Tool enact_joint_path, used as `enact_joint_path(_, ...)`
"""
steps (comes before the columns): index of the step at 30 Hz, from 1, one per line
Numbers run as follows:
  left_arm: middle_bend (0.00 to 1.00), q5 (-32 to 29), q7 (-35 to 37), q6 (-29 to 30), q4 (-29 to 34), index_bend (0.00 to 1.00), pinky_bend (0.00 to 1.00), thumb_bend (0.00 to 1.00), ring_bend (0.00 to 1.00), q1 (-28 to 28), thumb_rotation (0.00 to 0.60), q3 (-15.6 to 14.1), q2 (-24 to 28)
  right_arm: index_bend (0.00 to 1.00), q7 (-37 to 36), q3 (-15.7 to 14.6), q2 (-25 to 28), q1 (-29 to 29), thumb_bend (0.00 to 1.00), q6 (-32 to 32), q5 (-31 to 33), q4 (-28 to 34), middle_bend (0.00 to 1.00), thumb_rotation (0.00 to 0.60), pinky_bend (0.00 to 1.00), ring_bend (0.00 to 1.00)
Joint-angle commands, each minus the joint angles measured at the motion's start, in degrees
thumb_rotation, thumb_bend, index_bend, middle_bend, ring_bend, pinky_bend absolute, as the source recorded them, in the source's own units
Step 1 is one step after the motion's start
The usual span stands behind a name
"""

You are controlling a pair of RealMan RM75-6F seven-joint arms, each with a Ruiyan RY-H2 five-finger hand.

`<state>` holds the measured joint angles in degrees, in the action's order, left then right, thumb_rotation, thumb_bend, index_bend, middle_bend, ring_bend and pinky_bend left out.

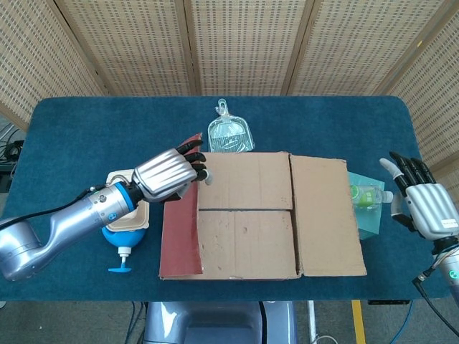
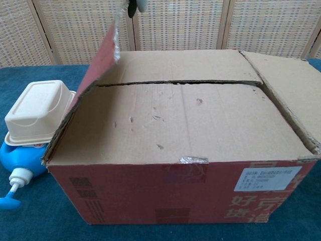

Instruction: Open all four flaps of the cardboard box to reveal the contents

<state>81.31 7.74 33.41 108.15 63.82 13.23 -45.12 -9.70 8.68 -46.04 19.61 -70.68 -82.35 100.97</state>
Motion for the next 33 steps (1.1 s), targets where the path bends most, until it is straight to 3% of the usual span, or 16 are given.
enact_joint_path(1,0.40,2.03,2.18,1.39,1.51,0.34,0.00,1.00,0.20,-2.10,0.600,-0.14,3.43,0.00,0.33,0.07,0.22,0.16,0.88,0.21,-0.13,0.44,0.00,0.600,0.00,0.00)
enact_joint_path(15,0.44,8.58,8.86,5.98,3.02,0.34,0.00,1.00,0.23,-9.22,0.600,-1.87,13.50,0.00,2.67,0.56,1.46,1.62,0.88,2.10,-0.40,2.68,0.00,0.600,0.00,0.00)
enact_joint_path(25,0.44,6.41,8.99,6.40,1.67,0.34,0.00,1.00,0.24,-13.53,0.600,-2.76,17.26,0.00,2.88,0.57,1.63,1.69,0.88,2.28,-0.34,3.22,0.00,0.600,0.00,0.00)
enact_joint_path(28,0.44,4.55,7.05,6.79,1.24,0.34,0.00,0.80,0.24,-14.37,0.600,-2.66,16.13,0.00,2.64,0.45,1.41,1.58,0.88,2.20,-0.41,3.09,0.00,0.600,0.00,0.00)
enact_joint_path(30,0.43,2.79,4.58,7.34,1.27,0.34,0.00,0.55,0.24,-14.88,0.600,-2.53,14.60,0.00,2.46,0.35,1.29,1.50,0.88,2.15,-0.53,2.98,0.00,0.600,0.00,0.00)
enact_joint_path(33,0.38,0.22,0.89,8.35,1.70,0.33,0.00,0.32,0.23,-15.44,0.600,-2.34,12.23,0.00,2.28,0.10,1.02,1.38,0.88,2.18,-0.74,2.75,0.00,0.600,0.00,0.00)
